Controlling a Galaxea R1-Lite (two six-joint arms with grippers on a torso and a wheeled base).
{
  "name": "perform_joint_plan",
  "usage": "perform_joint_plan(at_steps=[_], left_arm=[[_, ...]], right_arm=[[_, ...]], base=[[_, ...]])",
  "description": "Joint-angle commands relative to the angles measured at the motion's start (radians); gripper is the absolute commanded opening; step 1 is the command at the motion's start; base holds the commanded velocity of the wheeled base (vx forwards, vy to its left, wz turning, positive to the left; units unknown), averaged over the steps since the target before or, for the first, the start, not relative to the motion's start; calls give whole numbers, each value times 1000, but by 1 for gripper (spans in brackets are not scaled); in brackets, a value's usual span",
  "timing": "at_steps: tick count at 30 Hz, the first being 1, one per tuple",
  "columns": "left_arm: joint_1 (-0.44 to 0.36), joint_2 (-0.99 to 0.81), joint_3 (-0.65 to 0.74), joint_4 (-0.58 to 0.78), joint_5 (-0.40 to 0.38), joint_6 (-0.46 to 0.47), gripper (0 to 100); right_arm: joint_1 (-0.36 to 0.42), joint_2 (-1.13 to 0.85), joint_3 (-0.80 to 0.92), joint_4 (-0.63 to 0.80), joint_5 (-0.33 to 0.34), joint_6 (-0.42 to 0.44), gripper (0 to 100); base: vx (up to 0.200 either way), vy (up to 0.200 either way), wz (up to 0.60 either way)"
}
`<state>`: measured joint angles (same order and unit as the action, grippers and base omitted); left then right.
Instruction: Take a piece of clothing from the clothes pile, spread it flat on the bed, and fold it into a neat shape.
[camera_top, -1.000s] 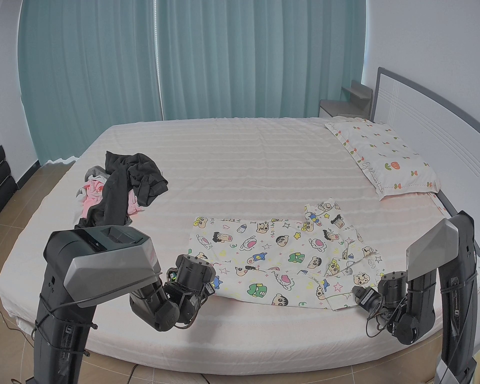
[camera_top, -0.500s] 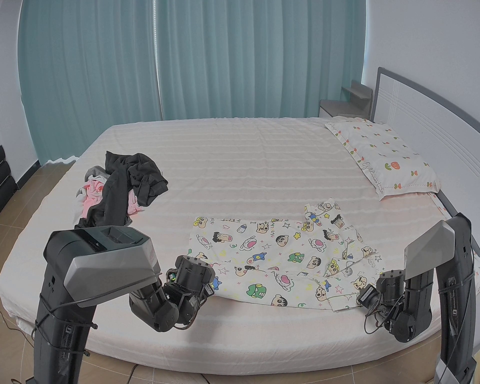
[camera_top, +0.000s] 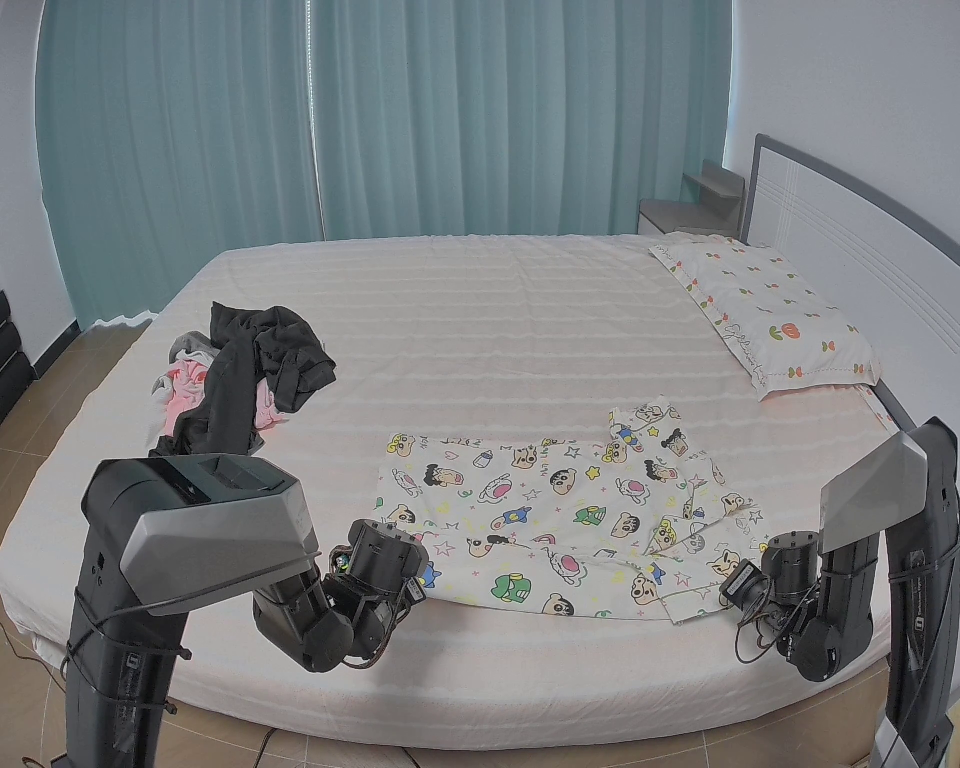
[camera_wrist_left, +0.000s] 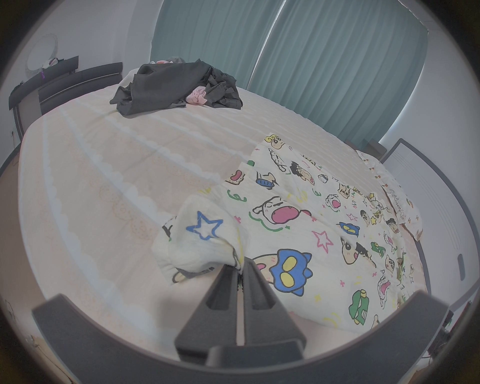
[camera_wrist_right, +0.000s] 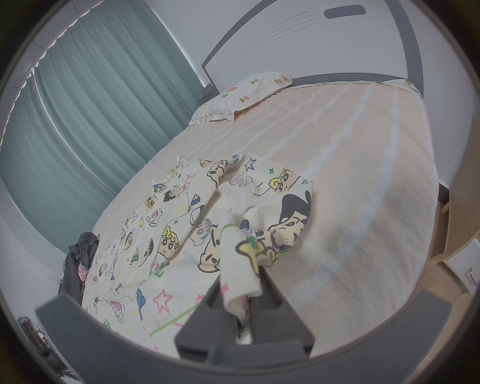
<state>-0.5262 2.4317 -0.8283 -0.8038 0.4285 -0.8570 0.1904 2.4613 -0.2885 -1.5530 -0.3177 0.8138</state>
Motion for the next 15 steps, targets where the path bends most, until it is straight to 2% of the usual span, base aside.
perform_joint_plan(at_steps=[1,15], left_arm=[[-5,-43,41,0,1,0,0],[-58,-102,164,2,1,0,0]], right_arm=[[0,-42,28,-18,0,-2,0],[9,-107,141,-18,14,-51,0]], base=[[0,0,0],[0,0,0]])
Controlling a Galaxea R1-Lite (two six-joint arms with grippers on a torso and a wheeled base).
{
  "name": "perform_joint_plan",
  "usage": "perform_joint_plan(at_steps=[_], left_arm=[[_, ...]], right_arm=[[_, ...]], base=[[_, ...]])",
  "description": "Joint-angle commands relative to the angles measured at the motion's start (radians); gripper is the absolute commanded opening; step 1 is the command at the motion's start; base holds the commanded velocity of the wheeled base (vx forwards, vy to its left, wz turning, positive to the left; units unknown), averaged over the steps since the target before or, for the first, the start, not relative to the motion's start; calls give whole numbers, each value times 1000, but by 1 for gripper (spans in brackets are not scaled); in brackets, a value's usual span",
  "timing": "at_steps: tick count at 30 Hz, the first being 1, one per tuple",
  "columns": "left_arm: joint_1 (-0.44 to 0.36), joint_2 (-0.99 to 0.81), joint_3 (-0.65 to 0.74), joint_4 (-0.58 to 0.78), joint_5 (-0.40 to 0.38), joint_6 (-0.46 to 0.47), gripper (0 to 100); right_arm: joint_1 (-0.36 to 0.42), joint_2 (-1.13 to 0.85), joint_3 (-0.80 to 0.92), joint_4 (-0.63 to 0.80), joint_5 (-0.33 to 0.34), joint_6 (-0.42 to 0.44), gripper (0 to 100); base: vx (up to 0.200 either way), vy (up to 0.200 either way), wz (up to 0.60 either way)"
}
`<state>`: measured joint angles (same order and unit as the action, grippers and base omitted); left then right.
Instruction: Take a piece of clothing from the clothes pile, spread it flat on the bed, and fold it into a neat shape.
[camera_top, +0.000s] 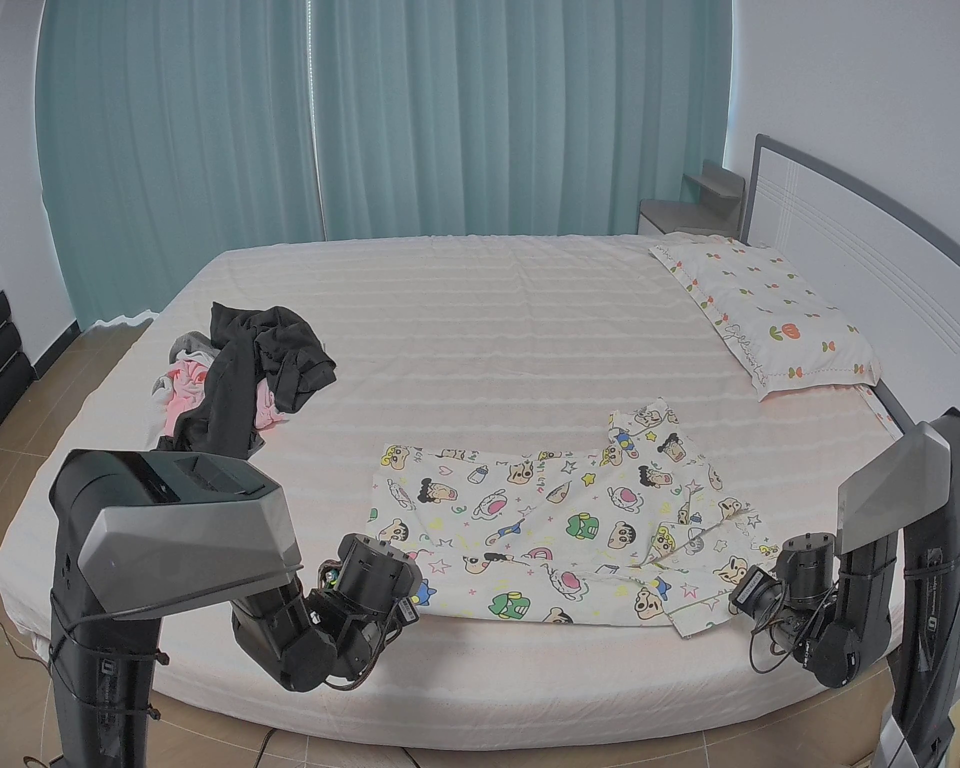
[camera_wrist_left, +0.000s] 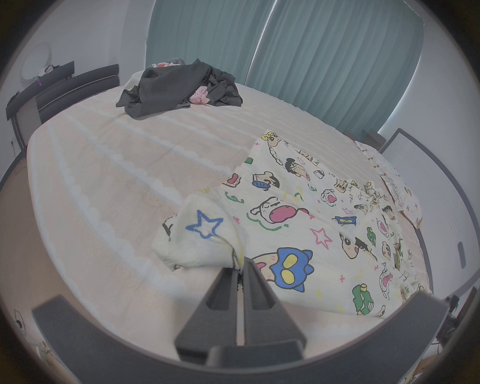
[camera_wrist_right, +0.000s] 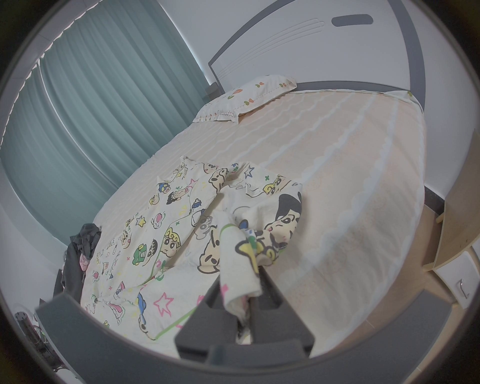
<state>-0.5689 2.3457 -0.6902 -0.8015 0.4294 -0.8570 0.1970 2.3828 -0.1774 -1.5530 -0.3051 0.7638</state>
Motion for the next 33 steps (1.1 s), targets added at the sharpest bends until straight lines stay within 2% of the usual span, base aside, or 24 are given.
perform_joint_plan(at_steps=[1,9,18,19,21,22,32,33], left_arm=[[-17,-16,31,-1,0,0,0],[-40,-34,100,-2,-1,-7,0],[-39,-33,107,-2,-6,-10,0],[-39,-33,107,-2,-6,-10,0],[-39,-31,101,-2,-6,-13,0],[-39,-31,103,-2,-6,-13,100],[-34,-57,112,-4,-9,-48,100],[-23,-123,136,-15,-46,-50,100]], right_arm=[[2,-31,33,-18,1,-5,0],[25,-39,102,-18,4,-26,0],[42,-40,104,-18,12,-34,0],[42,-40,104,-18,12,-34,100],[41,-34,105,-18,18,-34,100],[41,-34,107,-18,21,-34,100],[21,-54,145,-18,27,-38,100],[-24,-100,156,-18,46,-81,100]], base=[[0,0,0],[0,0,0],[0,0,0],[0,0,0],[0,0,0],[0,0,0],[0,0,0],[0,0,0]])
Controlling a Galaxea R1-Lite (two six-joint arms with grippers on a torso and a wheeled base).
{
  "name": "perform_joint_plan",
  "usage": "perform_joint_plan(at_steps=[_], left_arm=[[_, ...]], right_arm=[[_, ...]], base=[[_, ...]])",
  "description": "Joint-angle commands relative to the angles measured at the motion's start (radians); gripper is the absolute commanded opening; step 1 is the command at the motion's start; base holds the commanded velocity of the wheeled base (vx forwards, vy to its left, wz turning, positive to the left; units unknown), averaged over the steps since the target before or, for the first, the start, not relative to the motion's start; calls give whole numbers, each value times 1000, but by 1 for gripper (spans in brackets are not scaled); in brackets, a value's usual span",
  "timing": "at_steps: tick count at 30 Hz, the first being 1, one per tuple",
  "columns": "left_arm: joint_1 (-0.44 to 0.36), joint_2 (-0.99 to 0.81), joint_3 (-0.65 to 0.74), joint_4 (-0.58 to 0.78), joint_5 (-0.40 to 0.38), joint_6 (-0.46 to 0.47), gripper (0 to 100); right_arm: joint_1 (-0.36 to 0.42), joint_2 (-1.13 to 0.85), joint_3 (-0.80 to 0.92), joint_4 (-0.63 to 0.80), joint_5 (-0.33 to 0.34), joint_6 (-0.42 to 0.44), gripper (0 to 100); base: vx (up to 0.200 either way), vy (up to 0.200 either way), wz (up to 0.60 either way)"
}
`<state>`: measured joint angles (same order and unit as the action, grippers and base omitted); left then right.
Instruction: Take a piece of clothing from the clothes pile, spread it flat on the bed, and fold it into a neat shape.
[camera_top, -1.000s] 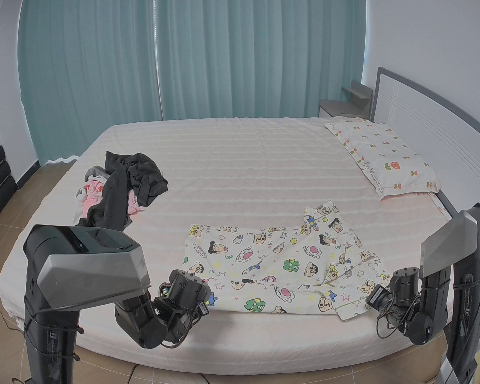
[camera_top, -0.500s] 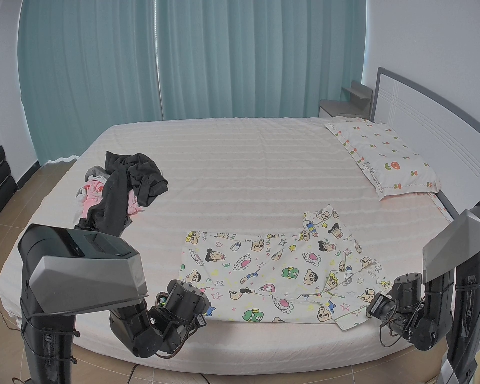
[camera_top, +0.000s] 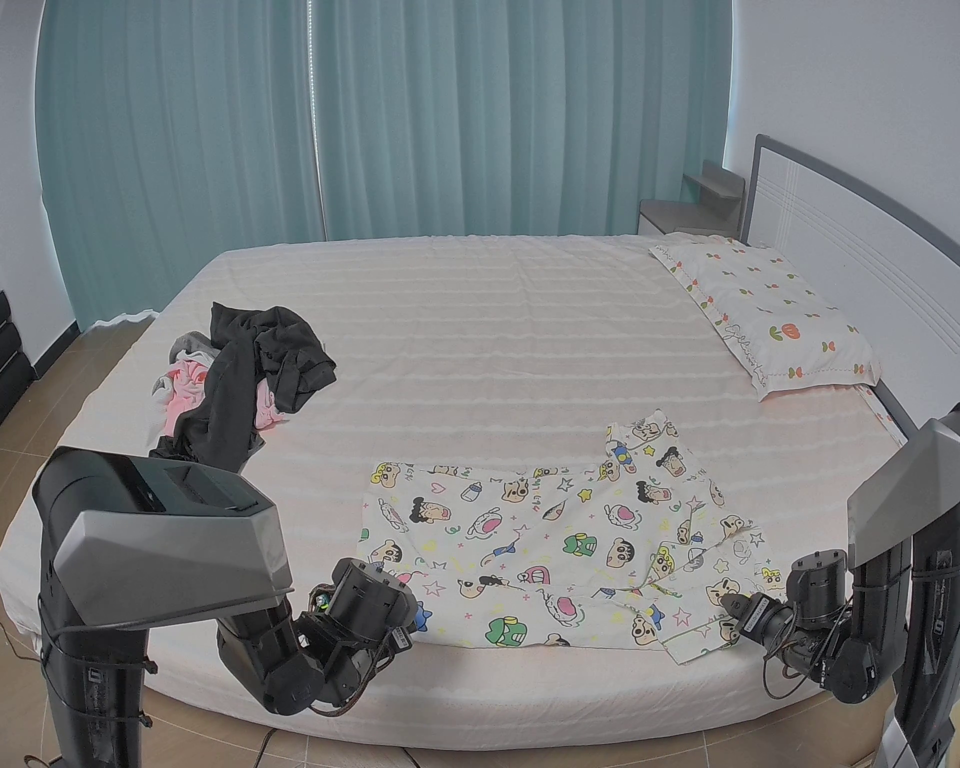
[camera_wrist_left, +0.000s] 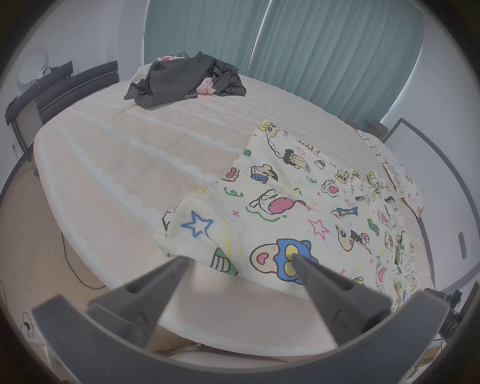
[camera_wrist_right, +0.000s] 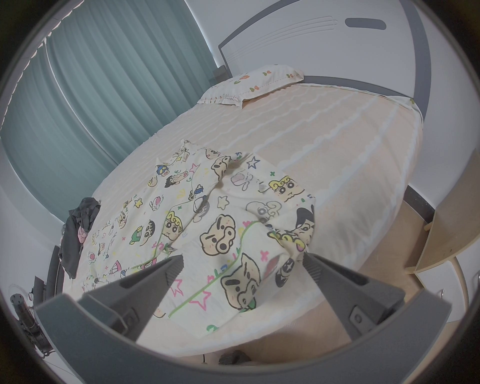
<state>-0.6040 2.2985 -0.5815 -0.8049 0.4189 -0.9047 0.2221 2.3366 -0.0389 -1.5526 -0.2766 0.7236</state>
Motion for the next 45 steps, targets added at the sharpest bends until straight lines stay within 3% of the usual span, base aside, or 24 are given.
perform_joint_plan(at_steps=[1,2,7,9,11,13,14,15,22,23,36,37,45], left_arm=[[20,-111,42,-23,-65,-7,100],[24,-128,49,-28,-78,-8,100],[93,-314,127,-50,-216,-20,100],[109,-335,137,-51,-244,-20,100],[170,-403,187,-57,-416,-40,100],[178,-410,196,-60,-445,-48,100],[207,-427,236,-83,-572,-86,100],[217,-426,249,-106,-601,-95,100],[230,-380,282,-246,-649,-131,100],[230,-364,288,-284,-669,-161,100],[231,-307,310,-373,-689,-188,100],[231,-307,310,-373,-689,-188,100],[230,-304,310,-373,-687,-188,100]], right_arm=[[-70,-77,19,-18,42,-62,100],[-81,-89,21,-18,56,-72,100],[-210,-246,39,-18,303,-164,100],[-225,-246,39,-18,338,-187,100],[-259,-187,30,-18,421,-239,100],[-262,-169,25,-18,430,-243,100],[-268,-80,-19,-18,462,-263,100],[-274,-43,-47,-18,471,-271,100],[-290,58,-102,-18,596,-296,100],[-294,75,-101,-18,645,-297,100],[-334,129,-164,-18,646,-348,100],[-336,132,-171,-18,646,-357,0],[-339,142,-187,-18,646,-388,0]], base=[[0,0,0],[0,0,0],[0,0,0],[0,0,0],[0,0,0],[0,0,0],[0,0,0],[0,0,0],[0,0,0],[0,0,0],[0,0,0],[0,0,0],[0,0,0]])
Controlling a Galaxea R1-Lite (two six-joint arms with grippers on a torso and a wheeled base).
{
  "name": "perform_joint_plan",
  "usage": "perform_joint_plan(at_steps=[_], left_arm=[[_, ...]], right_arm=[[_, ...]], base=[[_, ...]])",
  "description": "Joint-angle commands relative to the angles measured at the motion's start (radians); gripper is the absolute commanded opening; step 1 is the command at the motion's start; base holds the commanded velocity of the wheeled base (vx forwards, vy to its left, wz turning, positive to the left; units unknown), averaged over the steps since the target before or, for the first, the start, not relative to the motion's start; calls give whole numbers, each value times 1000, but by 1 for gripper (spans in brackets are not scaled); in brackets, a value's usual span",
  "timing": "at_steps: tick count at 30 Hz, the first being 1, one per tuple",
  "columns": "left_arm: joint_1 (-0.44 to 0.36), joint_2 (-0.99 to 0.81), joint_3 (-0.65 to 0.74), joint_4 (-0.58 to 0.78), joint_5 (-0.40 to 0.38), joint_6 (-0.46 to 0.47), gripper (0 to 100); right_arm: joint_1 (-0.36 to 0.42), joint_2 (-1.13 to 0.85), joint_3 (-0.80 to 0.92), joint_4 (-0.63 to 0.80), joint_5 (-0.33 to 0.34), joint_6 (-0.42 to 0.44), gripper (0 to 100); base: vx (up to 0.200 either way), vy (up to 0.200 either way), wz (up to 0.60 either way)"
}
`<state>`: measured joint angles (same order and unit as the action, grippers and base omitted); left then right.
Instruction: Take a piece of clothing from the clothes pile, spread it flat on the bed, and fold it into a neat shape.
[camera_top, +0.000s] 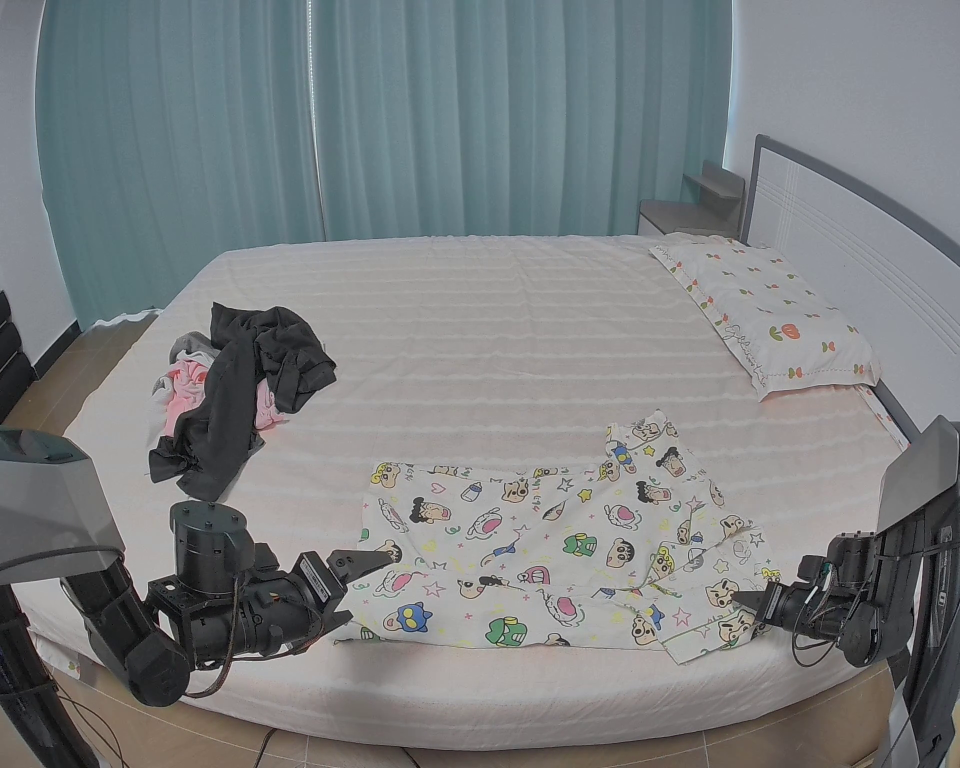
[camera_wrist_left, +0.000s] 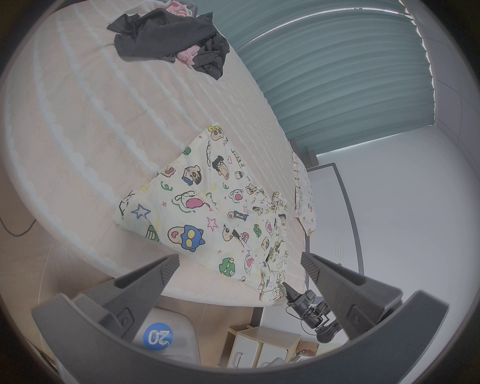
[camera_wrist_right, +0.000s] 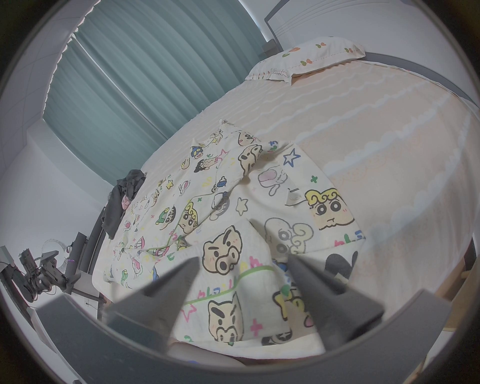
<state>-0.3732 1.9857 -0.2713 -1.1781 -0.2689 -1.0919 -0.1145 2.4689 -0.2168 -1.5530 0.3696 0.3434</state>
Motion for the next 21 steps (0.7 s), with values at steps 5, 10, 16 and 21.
perform_joint_plan(at_steps=[5,10,16,21], left_arm=[[-1,30,-2,-2,7,1,100],[-3,33,-2,-2,8,1,100],[-1,35,-3,-2,11,1,100],[-1,38,-3,-3,11,1,100]], right_arm=[[-22,-8,-4,-18,2,-14,0],[-42,-67,-7,-18,9,-4,0],[-36,-105,-10,-18,3,2,0],[-34,-125,-26,-18,2,9,0]], base=[[0,0,0],[0,0,0],[0,0,0],[0,0,0]])
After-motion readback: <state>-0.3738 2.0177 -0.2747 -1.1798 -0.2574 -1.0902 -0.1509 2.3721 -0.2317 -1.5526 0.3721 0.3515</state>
